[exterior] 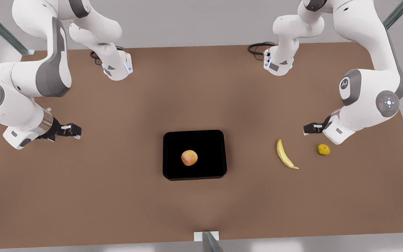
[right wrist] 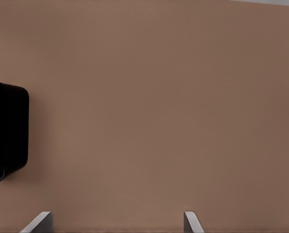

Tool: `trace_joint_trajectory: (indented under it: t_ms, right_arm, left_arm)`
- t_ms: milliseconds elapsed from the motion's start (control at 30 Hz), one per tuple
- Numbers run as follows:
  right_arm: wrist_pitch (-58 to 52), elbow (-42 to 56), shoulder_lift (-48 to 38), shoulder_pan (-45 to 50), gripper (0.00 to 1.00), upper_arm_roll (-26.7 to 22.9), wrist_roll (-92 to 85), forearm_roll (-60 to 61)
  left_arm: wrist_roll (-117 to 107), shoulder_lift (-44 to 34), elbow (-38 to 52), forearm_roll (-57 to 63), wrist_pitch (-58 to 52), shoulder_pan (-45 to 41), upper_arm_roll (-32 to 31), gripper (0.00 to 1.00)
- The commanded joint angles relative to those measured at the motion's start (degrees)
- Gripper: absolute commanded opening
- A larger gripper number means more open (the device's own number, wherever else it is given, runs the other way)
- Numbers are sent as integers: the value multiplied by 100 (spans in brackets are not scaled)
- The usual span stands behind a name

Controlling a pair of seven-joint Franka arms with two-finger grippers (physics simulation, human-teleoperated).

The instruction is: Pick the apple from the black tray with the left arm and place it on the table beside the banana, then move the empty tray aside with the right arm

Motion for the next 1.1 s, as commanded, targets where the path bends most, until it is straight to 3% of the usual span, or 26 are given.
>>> trace_joint_trajectory:
  t_ms: [0, 133, 267, 367, 400, 733, 900, 967, 1067]
  right_arm:
    - [-194, 26, -4, 5, 100, 2, -85, -28]
    - [-203, 17, -4, 5, 100, 10, -76, -28]
    - [-203, 26, -4, 5, 100, 10, -76, -28]
    - [-203, 26, -4, 5, 100, 10, -76, -28]
    - [-203, 26, -4, 5, 100, 10, -76, -28]
    - [-203, 26, -4, 5, 100, 10, -76, -28]
    - [-203, 26, -4, -4, 100, 10, -85, -28]
    - [-203, 26, -4, 5, 100, 10, -85, -28]
    - [-203, 26, 5, -4, 100, 10, -76, -28]
  left_arm:
    - [-192, -3, 5, -10, 154, 0, -1, 100]
    - [-560, 278, 497, 25, 163, -781, -10, 100]
    - [-5605, 2044, 2650, 113, 444, -2812, 17, 100]
    - [-7416, 3098, 3142, 508, 1603, -3577, 61, 100]
    - [-7724, 3494, 3678, 508, 1692, -3595, 61, 100]
    - [-8147, 4708, 4004, 1607, 4091, -4131, 236, 100]
    - [-9025, 4761, 3996, 1616, 3995, -4210, 219, 100]
    - [-8938, 4752, 3987, 1695, 3178, -4280, 219, 100]
    - [-8867, 4752, 3952, 1677, 3028, -4272, 166, 100]
